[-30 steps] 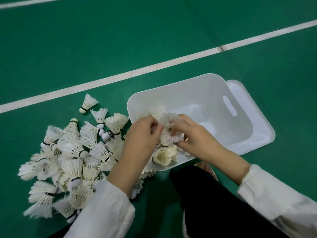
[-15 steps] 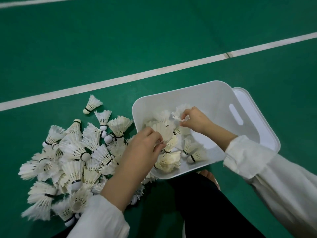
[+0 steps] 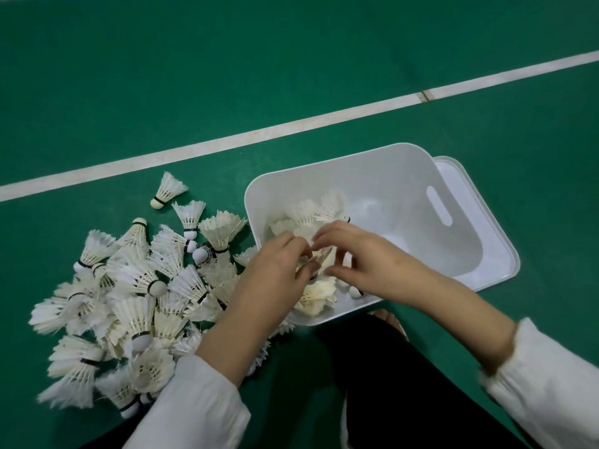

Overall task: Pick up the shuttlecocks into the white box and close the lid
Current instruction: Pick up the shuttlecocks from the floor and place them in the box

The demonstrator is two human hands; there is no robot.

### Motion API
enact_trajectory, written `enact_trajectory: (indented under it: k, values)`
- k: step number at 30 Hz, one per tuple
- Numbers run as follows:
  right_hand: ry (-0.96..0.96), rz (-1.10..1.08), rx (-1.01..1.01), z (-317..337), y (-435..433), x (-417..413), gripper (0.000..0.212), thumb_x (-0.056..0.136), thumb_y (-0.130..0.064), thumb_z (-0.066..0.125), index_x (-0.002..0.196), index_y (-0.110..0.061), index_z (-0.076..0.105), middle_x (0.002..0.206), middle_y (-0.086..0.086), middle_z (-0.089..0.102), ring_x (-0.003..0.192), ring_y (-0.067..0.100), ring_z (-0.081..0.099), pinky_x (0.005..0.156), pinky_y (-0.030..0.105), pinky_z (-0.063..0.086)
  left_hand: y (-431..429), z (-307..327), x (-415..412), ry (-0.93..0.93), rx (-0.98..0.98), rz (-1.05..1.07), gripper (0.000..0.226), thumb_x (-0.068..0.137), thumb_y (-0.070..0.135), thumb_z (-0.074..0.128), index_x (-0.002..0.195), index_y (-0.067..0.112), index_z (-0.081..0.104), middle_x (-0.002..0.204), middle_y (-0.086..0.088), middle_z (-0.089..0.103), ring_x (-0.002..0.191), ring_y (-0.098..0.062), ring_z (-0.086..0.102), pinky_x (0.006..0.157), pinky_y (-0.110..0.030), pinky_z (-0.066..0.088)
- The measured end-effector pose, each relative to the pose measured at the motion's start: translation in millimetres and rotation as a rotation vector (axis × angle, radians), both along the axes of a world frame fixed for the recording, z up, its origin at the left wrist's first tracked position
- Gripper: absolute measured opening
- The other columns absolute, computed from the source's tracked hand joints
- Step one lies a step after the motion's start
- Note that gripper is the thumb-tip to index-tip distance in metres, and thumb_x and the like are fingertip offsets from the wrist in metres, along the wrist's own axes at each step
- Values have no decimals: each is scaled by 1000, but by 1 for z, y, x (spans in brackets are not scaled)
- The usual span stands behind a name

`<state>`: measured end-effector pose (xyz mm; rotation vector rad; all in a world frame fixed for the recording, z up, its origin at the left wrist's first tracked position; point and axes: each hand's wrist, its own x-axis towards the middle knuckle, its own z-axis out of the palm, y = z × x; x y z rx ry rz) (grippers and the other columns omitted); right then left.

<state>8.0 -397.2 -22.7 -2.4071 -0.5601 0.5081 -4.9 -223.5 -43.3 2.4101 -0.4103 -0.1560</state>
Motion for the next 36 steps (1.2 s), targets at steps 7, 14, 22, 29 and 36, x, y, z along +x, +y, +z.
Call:
enact_trajectory:
  k: [7, 14, 22, 29, 36]
  values:
    - [-99, -61, -164, -20, -3, 18, 8, 87, -13, 59, 90, -9, 65, 87, -4, 55, 79, 11, 49, 72, 23, 39, 13, 9, 4, 2, -30, 14, 14, 90, 24, 54, 100, 16, 61, 103, 8, 55, 83, -9, 56, 80, -29, 48]
    - [13, -253, -323, -60, -20, 47, 22, 92, -16, 52, 103, -4, 67, 103, 12, 65, 97, 28, 59, 81, 32, 45, 35, 31, 33, 84, 339, -88, 19, 94, 30, 44, 98, 19, 59, 93, 5, 59, 84, -14, 56, 75, -32, 49]
    - [184, -111, -446, -77, -5, 57, 30, 91, -17, 51, 119, -13, 60, 129, 8, 54, 113, 28, 55, 97, 36, 44, 70, 61, 39, -27, 665, -412, 25, 96, 32, 34, 97, 20, 55, 91, 5, 57, 77, -14, 53, 62, -27, 42]
    - [-6, 42, -350, 6, 30, 46, 24, 93, -28, 48, 110, -16, 62, 103, 3, 66, 85, 17, 55, 71, 25, 37, 111, 77, 30, 1, 816, -669, 28, 97, 37, 29, 103, 21, 51, 95, 8, 54, 84, -9, 54, 76, -23, 46]
    - [35, 322, -277, 44, 118, 35, 22, 93, -28, 48, 108, -18, 62, 100, -3, 65, 85, 13, 56, 72, 23, 39, 180, 61, 13, 133, 763, -378, 27, 95, 43, 32, 106, 29, 52, 101, 12, 55, 84, -8, 53, 71, -22, 44]
